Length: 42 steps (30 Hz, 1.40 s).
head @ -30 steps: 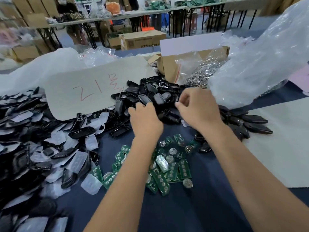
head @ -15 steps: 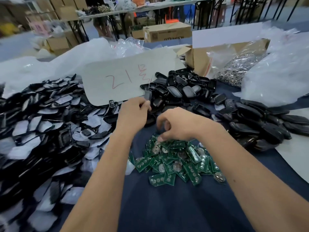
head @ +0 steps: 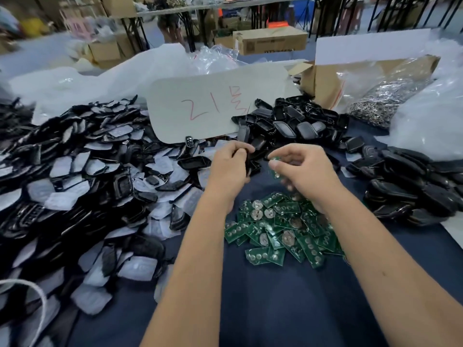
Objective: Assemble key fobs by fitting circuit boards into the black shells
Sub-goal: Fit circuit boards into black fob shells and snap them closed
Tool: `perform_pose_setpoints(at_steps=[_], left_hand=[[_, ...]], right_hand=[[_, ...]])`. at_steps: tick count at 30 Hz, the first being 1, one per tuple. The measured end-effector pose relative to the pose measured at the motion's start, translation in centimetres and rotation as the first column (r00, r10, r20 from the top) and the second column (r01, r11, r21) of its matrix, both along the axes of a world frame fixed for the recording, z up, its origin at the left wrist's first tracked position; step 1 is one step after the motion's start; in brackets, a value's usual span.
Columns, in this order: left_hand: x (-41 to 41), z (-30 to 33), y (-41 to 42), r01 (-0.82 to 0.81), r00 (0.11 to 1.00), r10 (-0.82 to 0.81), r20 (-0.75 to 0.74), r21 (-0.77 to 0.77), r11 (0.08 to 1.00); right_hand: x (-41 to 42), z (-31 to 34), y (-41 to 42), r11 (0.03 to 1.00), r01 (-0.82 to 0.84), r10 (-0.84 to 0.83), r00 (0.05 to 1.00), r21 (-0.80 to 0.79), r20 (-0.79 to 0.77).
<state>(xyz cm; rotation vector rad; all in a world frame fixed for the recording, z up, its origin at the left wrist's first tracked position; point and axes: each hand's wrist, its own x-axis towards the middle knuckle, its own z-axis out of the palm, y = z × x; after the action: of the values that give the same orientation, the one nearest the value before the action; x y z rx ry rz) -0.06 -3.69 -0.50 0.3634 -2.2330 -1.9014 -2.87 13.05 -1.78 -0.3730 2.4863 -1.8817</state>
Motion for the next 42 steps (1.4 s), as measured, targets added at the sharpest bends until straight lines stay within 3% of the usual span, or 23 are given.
perform_pose_setpoints(at_steps=[4,11,20,29,33,42], left_hand=[[0.5,-1.4,1.1,-0.033,0.993,0.029,-0.111,-0.038,0.999],[0.2,-1.7,1.9,-0.011,1.0,0.012,-0.013,0.126,0.992],[0.0,-2.1,2.3,0.016,1.0,-0.016,-0.003,0.195,0.981],[-0.1,-2.3,2.2,0.007,1.0,-0.01,0.019,0.189,0.982],[-0.1,-2.3,2.1,0.023,1.0,-0.023,-0.001,0.217,0.976],[-0.1,-2.8,2.2,-0.012,0.999,0.021,-0.041,0.198,0.98]], right_hand=[[0.3,-1.0,1.3,0.952,0.157,-0.135,0.986,-0.262,0.1],[0.1,-1.2,1.2,0.911,0.25,-0.259,0.966,-0.327,0.017],[0.8,-2.2,-0.3,0.933,0.229,-0.254,0.965,-0.278,-0.057],[1.4,-1.4,-0.6,0.95,0.305,-0.309,0.949,-0.07,-0.065],[1.9,-1.1,-1.0,0.919,0.388,-0.369,0.909,0.07,-0.191],[2.0,-0.8,-0.9,0.937,0.338,-0.314,0.926,0.092,-0.211]])
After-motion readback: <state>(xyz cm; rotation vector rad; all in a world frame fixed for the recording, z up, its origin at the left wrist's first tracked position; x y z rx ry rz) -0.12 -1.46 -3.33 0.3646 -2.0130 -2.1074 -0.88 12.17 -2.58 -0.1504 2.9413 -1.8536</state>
